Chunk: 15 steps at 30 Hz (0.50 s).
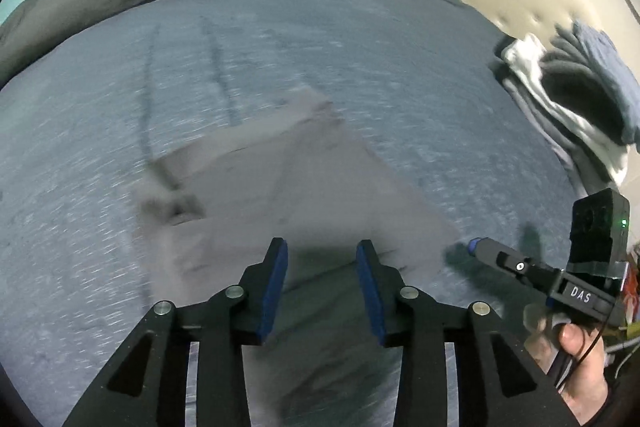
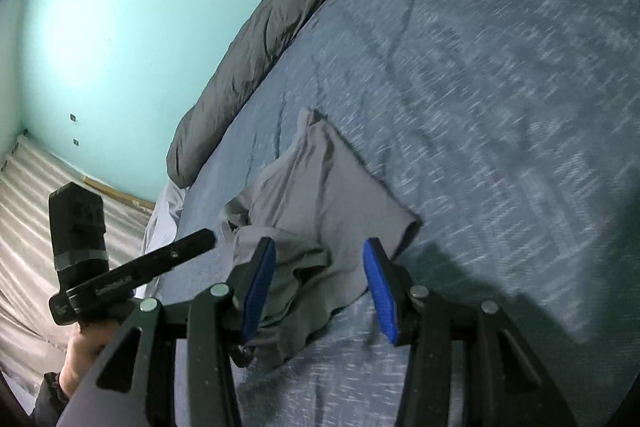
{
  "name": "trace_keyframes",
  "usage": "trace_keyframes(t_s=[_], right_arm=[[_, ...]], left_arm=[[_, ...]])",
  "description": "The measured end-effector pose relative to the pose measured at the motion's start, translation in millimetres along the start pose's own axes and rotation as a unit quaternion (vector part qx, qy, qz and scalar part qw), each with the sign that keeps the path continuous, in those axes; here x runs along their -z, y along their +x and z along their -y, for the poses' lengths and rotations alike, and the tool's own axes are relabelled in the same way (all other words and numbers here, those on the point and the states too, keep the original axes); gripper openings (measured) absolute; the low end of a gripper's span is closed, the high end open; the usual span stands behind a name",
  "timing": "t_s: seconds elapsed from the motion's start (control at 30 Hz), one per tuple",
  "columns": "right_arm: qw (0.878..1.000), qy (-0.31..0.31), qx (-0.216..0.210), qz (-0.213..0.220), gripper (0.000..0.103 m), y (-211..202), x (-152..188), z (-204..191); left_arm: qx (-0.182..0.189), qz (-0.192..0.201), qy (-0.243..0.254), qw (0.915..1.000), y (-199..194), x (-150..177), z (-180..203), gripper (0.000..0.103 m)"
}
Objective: Fold clothes
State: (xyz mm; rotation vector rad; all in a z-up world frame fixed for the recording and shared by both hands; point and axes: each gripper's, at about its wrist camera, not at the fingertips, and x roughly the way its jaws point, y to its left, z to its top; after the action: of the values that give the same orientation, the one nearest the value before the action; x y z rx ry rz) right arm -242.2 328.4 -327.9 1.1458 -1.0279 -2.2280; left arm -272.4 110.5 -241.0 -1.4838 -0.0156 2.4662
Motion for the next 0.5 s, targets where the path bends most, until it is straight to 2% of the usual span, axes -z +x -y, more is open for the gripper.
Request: trace_keyframes(t_s=[0.2, 0.43, 0.5], right_arm=[[0.999, -0.02, 0.008, -0.03, 0.051, 31, 4, -14], [0.998, -0.034, 0.031, -0.047, 0.051, 54, 4, -21], [0.997, -0.035, 0.04, -0.05, 0.051, 57, 4, -20]], left_arm=[[-0.025, -0.006, -0.043, 0.9987, 6, 27, -54, 0.039], [-0.028, -0.015, -0.079, 0.9964, 16, 50, -92, 0.04], [-0.026, -0.016, -0.086, 0.9959, 17, 54, -100, 0.043]])
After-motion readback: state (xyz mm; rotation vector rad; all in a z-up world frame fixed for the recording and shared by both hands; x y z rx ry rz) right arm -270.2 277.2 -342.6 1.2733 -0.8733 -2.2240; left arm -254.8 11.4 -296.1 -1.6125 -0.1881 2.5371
